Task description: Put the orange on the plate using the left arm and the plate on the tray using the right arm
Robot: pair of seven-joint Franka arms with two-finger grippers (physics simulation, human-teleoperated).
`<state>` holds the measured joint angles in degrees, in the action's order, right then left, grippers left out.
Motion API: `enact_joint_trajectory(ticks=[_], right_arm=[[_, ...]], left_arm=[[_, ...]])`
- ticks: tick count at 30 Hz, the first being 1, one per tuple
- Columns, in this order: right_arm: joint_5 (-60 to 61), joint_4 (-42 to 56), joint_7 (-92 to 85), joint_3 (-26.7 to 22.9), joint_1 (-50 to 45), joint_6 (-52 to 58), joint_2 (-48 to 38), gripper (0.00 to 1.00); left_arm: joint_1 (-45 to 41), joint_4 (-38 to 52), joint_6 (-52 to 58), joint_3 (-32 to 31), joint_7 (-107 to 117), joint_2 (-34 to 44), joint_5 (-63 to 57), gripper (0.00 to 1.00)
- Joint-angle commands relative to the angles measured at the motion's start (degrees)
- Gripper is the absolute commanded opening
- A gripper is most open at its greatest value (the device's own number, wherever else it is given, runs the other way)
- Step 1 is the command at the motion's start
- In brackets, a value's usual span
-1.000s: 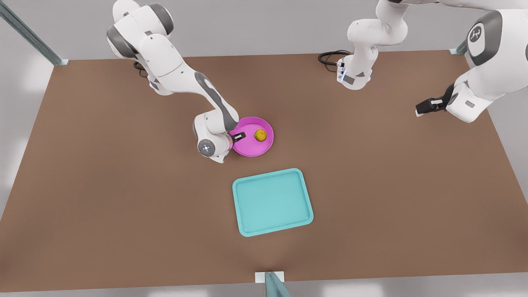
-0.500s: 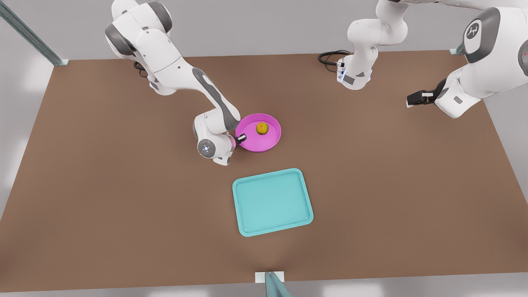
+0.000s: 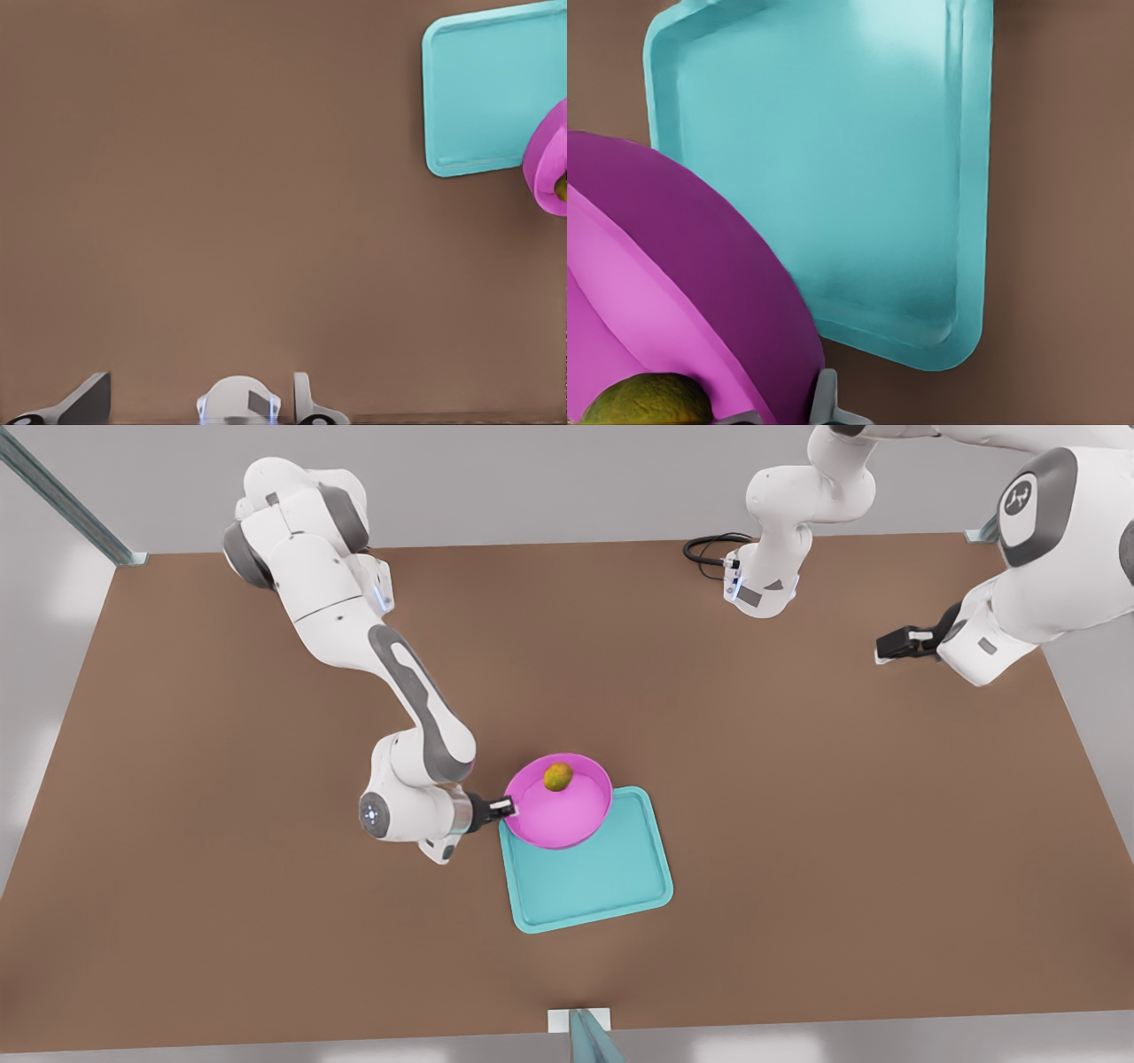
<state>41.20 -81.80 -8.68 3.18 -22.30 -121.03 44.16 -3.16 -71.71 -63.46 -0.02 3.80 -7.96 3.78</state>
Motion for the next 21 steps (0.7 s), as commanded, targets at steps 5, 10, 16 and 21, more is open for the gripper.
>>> enact_joint_trajectory(ticks=[5,10,16,21], right_arm=[[2.4,9.1,8.9,0.0,-0.1,-4.1,7.5,0.21],[2.3,9.3,8.2,0.0,-0.3,-6.1,8.1,1.00],[2.0,9.3,8.0,-0.1,-0.1,-5.5,7.2,1.00],[-44.3,4.4,2.5,-6.4,8.4,36.9,-16.5,1.00]], left_arm=[[-0.4,0.1,2.4,-0.2,-0.7,-0.5,1.0,1.00],[-0.4,0.1,-0.1,0.2,-0.7,-0.7,0.4,1.00],[-0.4,0.1,2.8,-0.4,-1.3,-0.1,1.3,1.00],[-0.4,1.3,5.0,-0.6,-0.8,-0.9,1.1,1.00]])
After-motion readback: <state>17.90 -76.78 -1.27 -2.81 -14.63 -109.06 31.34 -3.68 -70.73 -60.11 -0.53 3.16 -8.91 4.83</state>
